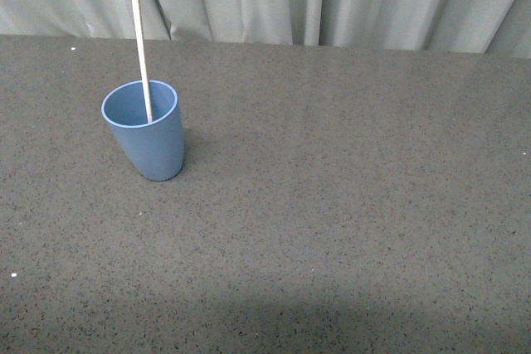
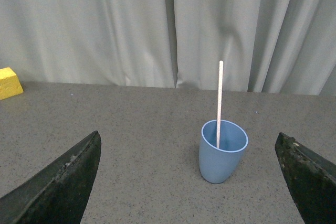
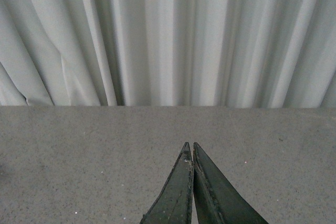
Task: Transfer chopsticks to blue cup
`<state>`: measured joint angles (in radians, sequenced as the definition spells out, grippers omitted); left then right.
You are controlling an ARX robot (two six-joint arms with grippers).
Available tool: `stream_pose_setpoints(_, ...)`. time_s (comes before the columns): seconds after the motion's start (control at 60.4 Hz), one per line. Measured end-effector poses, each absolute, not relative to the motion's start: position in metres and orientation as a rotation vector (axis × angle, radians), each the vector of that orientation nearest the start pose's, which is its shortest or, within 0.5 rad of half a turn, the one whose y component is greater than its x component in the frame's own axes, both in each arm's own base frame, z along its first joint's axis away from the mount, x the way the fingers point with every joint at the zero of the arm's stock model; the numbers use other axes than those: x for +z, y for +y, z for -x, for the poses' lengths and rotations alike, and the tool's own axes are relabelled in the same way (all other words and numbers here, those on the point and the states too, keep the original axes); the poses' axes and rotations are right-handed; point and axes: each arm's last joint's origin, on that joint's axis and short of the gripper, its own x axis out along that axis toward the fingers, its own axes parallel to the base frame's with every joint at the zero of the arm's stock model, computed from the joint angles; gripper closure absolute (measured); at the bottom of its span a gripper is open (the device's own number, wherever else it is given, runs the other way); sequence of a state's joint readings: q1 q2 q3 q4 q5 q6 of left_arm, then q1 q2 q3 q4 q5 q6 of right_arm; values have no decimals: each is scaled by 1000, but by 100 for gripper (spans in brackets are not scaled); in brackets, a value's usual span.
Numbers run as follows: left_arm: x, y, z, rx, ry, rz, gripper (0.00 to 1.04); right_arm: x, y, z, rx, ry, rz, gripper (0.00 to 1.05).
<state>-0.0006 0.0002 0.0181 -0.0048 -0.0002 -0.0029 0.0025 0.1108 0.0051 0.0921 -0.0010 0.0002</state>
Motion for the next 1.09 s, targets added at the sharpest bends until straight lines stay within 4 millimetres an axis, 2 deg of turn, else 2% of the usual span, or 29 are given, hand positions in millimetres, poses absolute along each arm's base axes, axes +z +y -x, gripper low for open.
stream_pose_setpoints(0.298, 169, 0, -97, 0, -13, 3, 7, 165, 0, -98, 5, -2, 1, 103)
stream_pose_setpoints(0.861, 169, 0, -97, 0, -13, 3, 7, 165, 0, -98, 4, -2, 0, 8)
stream_pose_setpoints(1.093, 169, 0, -97, 0, -13, 3, 7, 165, 0, -98, 4, -2, 0, 9)
